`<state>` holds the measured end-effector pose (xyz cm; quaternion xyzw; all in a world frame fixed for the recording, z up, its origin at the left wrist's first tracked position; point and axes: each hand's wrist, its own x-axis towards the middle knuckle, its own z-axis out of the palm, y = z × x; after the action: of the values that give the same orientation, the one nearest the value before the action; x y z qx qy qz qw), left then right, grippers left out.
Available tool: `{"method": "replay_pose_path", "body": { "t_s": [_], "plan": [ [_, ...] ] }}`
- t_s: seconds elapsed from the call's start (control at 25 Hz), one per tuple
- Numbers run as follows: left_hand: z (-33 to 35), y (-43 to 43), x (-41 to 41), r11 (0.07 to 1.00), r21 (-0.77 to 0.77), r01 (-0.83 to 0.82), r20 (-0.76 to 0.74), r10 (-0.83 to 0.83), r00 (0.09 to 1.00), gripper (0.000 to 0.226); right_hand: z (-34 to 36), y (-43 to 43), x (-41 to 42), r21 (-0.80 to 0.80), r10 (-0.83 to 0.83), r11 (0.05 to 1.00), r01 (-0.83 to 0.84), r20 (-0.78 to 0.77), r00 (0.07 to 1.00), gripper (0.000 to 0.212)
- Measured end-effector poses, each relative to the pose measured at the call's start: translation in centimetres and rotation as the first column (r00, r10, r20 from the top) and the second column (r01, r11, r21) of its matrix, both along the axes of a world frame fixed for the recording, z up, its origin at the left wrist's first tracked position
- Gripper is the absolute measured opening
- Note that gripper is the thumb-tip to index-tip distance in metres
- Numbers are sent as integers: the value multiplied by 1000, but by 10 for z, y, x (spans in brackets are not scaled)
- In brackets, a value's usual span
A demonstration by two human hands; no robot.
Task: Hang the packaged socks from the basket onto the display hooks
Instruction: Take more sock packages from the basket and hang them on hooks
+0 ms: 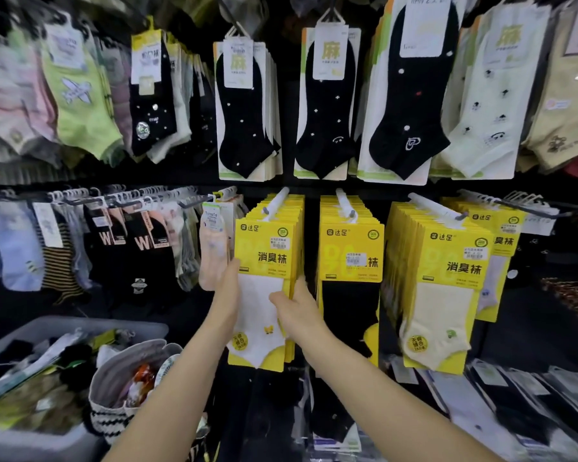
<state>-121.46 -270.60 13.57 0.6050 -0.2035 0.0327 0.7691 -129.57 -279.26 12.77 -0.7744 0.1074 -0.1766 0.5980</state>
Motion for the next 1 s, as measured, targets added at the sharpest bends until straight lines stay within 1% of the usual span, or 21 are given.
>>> {"method": "replay_pose_path", "body": {
  "t_s": [0.08, 0.2, 0.36, 0.44, 0.6, 0.72, 0.8, 0.84, 0.88, 0.92, 1.0],
  "plan": [
    [-10, -2, 1, 997, -5, 71, -37, -71, 997, 59, -4, 5, 8, 1, -25, 1000, 25, -6, 1000, 63],
    [-18, 0, 5, 989, -8, 147, -109, -147, 983, 48, -9, 5, 13, 14, -44, 999, 43, 20, 999, 63],
    [-31, 5, 6, 994, 18, 112, -179, -107, 978, 28, -20, 3, 12, 31, -76, 997, 76, 4, 997, 62],
    [-38, 5, 1, 993, 59, 102, -176, -90, 980, 26, -24, 4, 11, 12, -56, 998, 57, -16, 998, 62],
    [-37, 11, -3, 993, 89, 72, -137, -60, 989, 27, -26, 1, 9, -2, -35, 999, 35, 5, 999, 67],
    [-36, 18, -11, 993, 113, -24, -52, 30, 998, 21, -31, 1, -11, -79, 35, 996, -32, 44, 998, 71],
    [-38, 21, -27, 984, 116, -132, 68, 125, 990, 20, -38, -1, -30, -126, 92, 989, -82, 75, 993, 68],
    [-38, 21, -38, 974, 105, -199, 125, 185, 975, 25, -41, -4, -40, -129, 100, 988, -86, 110, 989, 65],
    [-36, 18, -48, 967, 91, -239, 176, 221, 959, 31, -42, -10, -50, -116, 79, 991, -60, 161, 984, 60],
    [-33, 11, -58, 969, 83, -232, 222, 209, 952, 41, -41, -19, -60, -102, 18, 995, 4, 217, 976, 55],
    [-30, -12, -71, 987, 129, -93, 263, 57, 963, 48, -38, -43, -75, -81, -158, 977, 197, 341, 927, 51]
  ]
}}
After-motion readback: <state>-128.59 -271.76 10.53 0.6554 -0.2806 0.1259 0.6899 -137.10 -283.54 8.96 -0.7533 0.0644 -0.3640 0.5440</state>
